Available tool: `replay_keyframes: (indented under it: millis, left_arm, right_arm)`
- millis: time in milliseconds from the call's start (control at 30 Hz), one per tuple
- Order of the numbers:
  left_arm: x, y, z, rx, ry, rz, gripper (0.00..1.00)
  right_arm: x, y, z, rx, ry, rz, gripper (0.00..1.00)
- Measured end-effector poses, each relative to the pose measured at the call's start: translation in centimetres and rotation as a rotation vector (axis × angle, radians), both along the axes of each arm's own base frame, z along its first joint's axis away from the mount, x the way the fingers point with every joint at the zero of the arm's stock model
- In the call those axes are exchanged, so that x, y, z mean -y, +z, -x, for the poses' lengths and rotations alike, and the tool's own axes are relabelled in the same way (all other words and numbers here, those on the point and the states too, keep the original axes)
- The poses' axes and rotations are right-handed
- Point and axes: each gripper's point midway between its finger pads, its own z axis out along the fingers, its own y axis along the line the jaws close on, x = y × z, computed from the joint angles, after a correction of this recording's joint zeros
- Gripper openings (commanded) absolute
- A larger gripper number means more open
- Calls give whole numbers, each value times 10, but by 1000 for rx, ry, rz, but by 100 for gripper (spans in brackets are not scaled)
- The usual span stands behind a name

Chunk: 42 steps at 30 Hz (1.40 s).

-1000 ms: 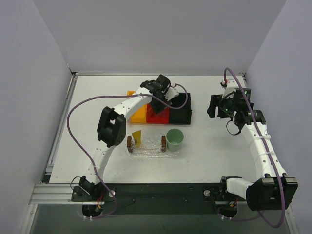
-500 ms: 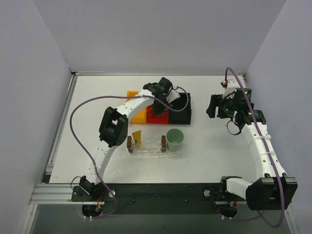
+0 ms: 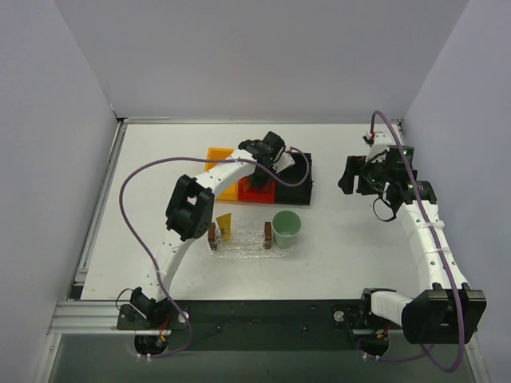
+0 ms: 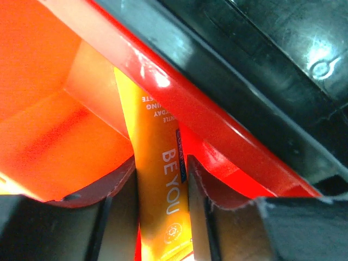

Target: Prepare toiletry sets of a toothbrush and toothpaste on the tray

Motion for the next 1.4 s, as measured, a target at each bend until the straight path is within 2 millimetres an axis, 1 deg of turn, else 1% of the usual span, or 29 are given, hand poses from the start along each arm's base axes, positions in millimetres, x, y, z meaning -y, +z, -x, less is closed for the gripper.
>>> replay_keyframes:
  millis: [33, 100, 467, 500, 700, 800, 833, 933, 1033, 1133, 1267, 1367, 1400]
  left_arm:
    - [-1, 0, 0, 3, 2, -4, 37]
    - [-3, 1, -1, 8, 6, -15, 36]
    - [-12, 15, -6, 57, 29, -78, 35]
    - [-12, 18, -7, 67, 30, -84, 33]
    - [-14, 43, -11, 110, 41, -84, 32]
    - [-15, 64, -9, 134, 44, -61, 31]
    - [-15, 72, -8, 144, 47, -51, 29]
    - [-15, 104, -4, 179, 51, 2, 27]
    - [-12, 135, 4, 200, 47, 83, 27]
    - [-11, 166, 26, 192, 16, 197, 27]
    - [-12, 204, 64, 190, -48, 354, 27]
    - [-10, 228, 91, 184, -104, 462, 27]
    - [-8, 237, 100, 188, -133, 508, 27]
  right_arm:
    - [2, 0, 0, 0, -5, 0, 66]
    - [2, 0, 0, 0, -7, -1, 66]
    - [0, 1, 0, 0, 7, -18, 66]
    - [-1, 1, 0, -1, 9, -20, 66]
    - [-3, 1, 1, -1, 20, -29, 66]
    - [-6, 2, 2, -1, 32, -40, 66]
    - [-7, 2, 2, -2, 38, -44, 66]
    - [-13, 3, 4, -7, 66, -67, 67]
    - [-23, 11, 5, -8, 122, -104, 68]
    - [-40, 28, 4, 4, 214, -171, 69]
    - [-65, 55, 1, 18, 331, -285, 70]
    - [-83, 71, 1, 11, 402, -364, 72]
    - [-93, 77, 2, 5, 436, -393, 75]
